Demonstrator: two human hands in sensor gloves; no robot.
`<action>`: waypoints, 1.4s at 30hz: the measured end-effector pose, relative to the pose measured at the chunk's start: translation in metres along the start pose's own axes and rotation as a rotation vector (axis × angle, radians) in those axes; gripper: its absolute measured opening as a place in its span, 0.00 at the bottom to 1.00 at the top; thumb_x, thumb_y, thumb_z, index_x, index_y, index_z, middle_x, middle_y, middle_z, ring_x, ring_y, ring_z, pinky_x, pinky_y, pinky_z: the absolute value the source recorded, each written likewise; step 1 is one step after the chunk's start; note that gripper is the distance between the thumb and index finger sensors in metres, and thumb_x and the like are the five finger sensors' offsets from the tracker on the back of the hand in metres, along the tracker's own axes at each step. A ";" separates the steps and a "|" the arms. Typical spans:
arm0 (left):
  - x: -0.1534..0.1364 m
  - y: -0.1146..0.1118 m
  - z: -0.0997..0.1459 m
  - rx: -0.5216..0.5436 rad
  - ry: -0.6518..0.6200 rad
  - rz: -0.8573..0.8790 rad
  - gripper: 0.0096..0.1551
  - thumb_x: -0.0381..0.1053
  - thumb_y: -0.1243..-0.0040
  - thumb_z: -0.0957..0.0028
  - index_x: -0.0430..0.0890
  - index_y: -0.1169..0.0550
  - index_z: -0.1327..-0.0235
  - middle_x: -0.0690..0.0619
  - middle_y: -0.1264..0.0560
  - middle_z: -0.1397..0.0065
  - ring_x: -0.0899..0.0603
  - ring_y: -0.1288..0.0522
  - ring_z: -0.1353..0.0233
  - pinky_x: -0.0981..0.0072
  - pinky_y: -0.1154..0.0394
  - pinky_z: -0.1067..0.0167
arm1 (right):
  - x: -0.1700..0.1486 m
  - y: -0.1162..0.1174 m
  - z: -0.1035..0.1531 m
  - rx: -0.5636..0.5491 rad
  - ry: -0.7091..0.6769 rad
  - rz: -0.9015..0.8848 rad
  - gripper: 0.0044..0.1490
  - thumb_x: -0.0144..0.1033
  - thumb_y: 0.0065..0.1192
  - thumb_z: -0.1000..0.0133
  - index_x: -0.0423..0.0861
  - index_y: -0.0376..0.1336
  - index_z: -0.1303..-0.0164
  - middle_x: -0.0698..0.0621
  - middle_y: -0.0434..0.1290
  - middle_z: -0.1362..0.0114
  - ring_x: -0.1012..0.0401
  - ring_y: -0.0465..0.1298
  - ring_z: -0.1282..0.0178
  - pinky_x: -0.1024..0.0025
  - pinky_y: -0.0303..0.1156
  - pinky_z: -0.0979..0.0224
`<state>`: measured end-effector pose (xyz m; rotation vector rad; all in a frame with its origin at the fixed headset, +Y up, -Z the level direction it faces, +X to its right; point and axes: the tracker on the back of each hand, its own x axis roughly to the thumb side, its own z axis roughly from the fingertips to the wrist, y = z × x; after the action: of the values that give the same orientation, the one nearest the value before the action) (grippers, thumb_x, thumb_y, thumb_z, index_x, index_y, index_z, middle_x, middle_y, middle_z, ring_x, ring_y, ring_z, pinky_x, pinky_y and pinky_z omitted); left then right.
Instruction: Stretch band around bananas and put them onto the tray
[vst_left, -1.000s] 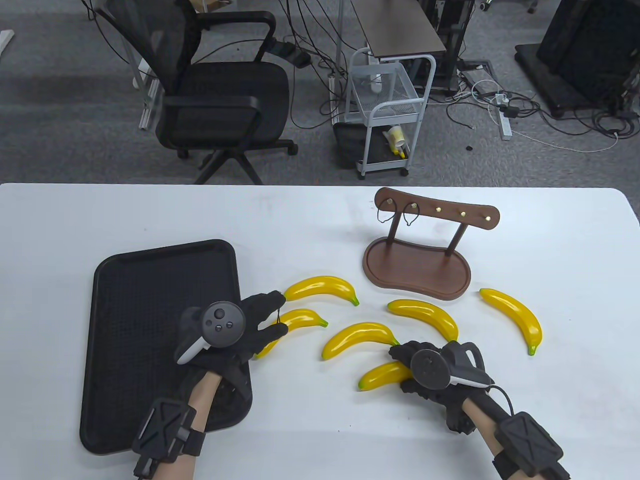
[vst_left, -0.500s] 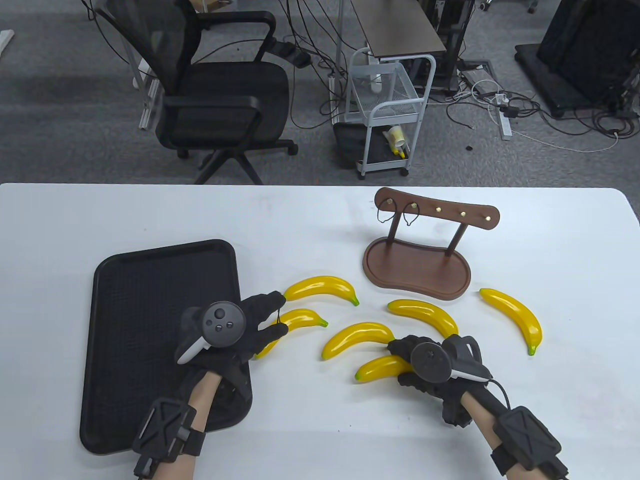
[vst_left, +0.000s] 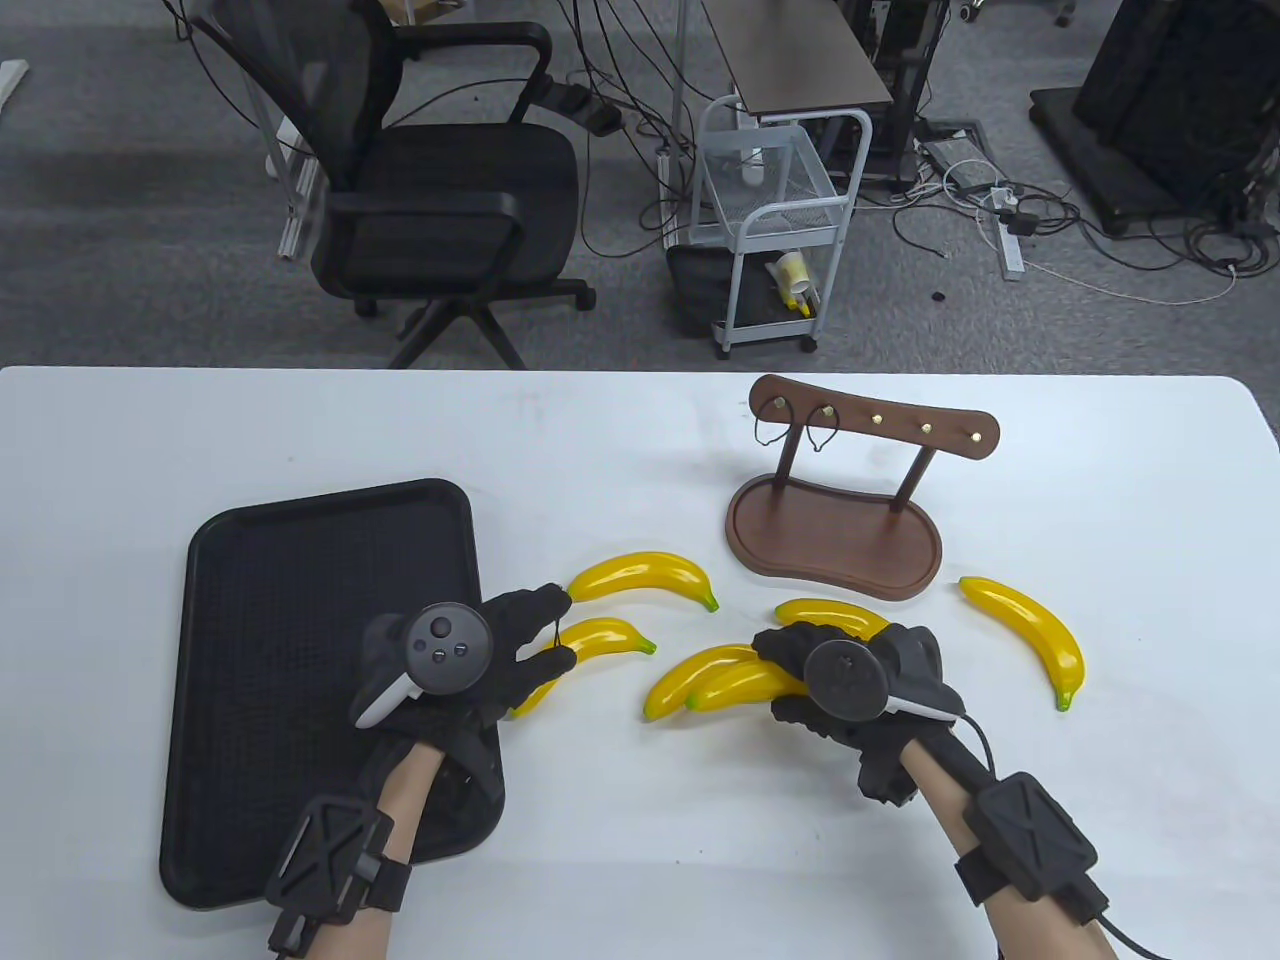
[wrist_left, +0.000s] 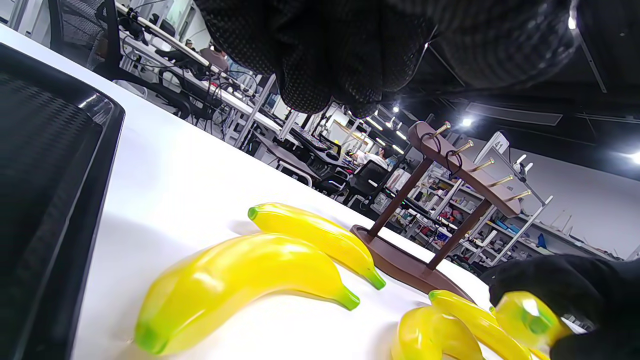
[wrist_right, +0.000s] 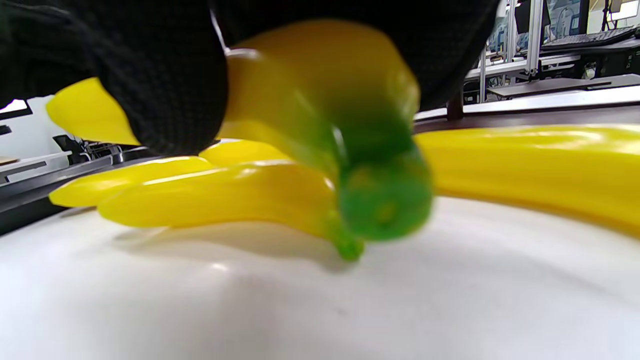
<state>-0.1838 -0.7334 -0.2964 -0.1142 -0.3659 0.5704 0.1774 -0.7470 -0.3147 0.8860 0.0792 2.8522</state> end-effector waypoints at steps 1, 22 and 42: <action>0.000 0.000 0.000 0.001 0.002 0.000 0.39 0.67 0.49 0.46 0.56 0.37 0.22 0.57 0.33 0.16 0.45 0.34 0.14 0.51 0.41 0.16 | 0.001 -0.002 -0.005 -0.010 -0.001 0.002 0.45 0.46 0.74 0.49 0.45 0.58 0.24 0.44 0.69 0.25 0.48 0.75 0.33 0.52 0.76 0.37; -0.002 0.001 0.001 -0.002 0.011 0.005 0.38 0.67 0.50 0.46 0.56 0.37 0.22 0.57 0.33 0.16 0.45 0.34 0.14 0.51 0.41 0.16 | 0.013 0.018 -0.042 -0.030 -0.002 -0.024 0.45 0.45 0.73 0.48 0.46 0.57 0.23 0.45 0.68 0.24 0.48 0.74 0.32 0.51 0.75 0.36; -0.003 0.001 0.001 -0.005 0.018 0.000 0.38 0.66 0.50 0.46 0.55 0.36 0.22 0.57 0.32 0.16 0.45 0.34 0.14 0.51 0.41 0.16 | 0.003 0.041 -0.042 0.007 0.039 -0.091 0.47 0.48 0.71 0.48 0.48 0.53 0.21 0.47 0.64 0.22 0.48 0.71 0.28 0.48 0.73 0.33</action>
<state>-0.1872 -0.7340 -0.2971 -0.1243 -0.3503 0.5676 0.1458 -0.7876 -0.3442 0.8072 0.1303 2.7861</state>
